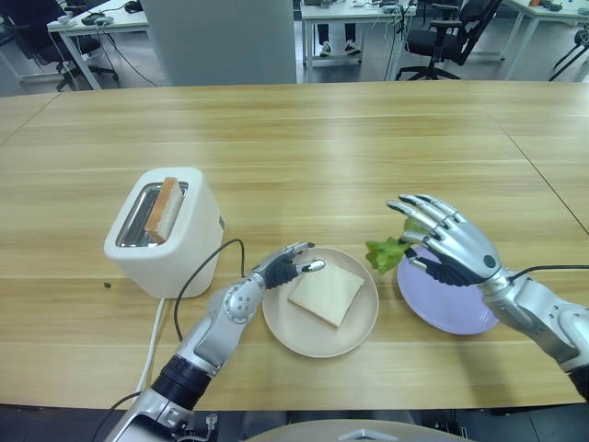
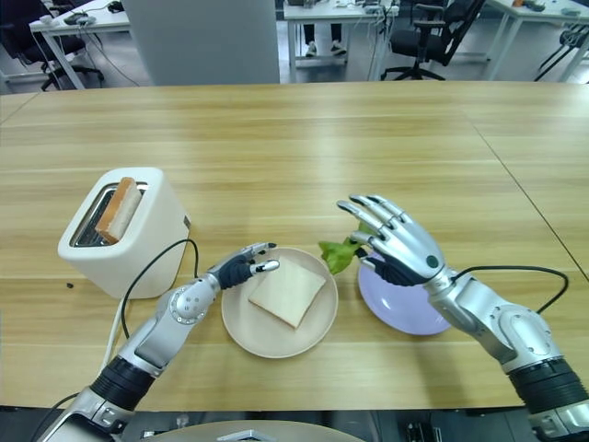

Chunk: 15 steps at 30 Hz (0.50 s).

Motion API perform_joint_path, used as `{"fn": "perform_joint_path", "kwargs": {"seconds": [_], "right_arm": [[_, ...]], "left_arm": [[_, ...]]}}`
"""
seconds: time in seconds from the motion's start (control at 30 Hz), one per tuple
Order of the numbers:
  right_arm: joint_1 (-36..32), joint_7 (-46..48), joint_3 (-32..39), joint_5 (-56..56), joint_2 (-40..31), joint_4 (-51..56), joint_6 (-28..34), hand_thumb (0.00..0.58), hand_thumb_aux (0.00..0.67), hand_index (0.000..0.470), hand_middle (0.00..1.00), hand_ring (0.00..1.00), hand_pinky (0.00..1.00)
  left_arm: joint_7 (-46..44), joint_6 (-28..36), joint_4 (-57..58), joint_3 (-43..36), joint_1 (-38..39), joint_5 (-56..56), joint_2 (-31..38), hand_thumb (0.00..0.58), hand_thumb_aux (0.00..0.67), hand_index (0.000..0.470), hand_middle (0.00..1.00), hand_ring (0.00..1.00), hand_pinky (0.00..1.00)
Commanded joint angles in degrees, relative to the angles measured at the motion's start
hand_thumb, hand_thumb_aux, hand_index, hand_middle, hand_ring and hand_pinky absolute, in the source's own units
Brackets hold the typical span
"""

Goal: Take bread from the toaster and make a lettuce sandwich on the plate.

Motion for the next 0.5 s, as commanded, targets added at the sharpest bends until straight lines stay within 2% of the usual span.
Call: {"fn": "perform_joint_path", "kwargs": {"seconds": [0.03, 0.3, 0.5], "right_arm": [[-2.2, 3.7, 3.7, -1.6, 3.8, 0.0, -1.0, 0.58, 0.67, 0.46, 0.0, 0.0, 0.0], [-7.8, 4.8, 10.0, -6.8, 10.8, 6.1, -1.8, 0.58, 0.67, 0.46, 0.0, 0.0, 0.0], [-13.1, 3.2, 13.7, -9.8, 15.7, 11.9, -1.3, 0.58, 0.67, 0.46, 0.0, 0.0, 0.0]], "left_arm": [[-0.6, 3.0, -4.1, 0.3, 0.9, 6.7, 3.6, 0.0, 0.0, 0.0, 0.0, 0.0, 0.0], [-3.6, 11.2, -22.8, 10.4, 3.5, 16.8, 11.5, 0.0, 0.0, 0.0, 0.0, 0.0, 0.0], [-4.6, 14.2, -33.0, 21.6, 4.5, 16.7, 12.5, 0.0, 0.0, 0.0, 0.0, 0.0, 0.0]]}}
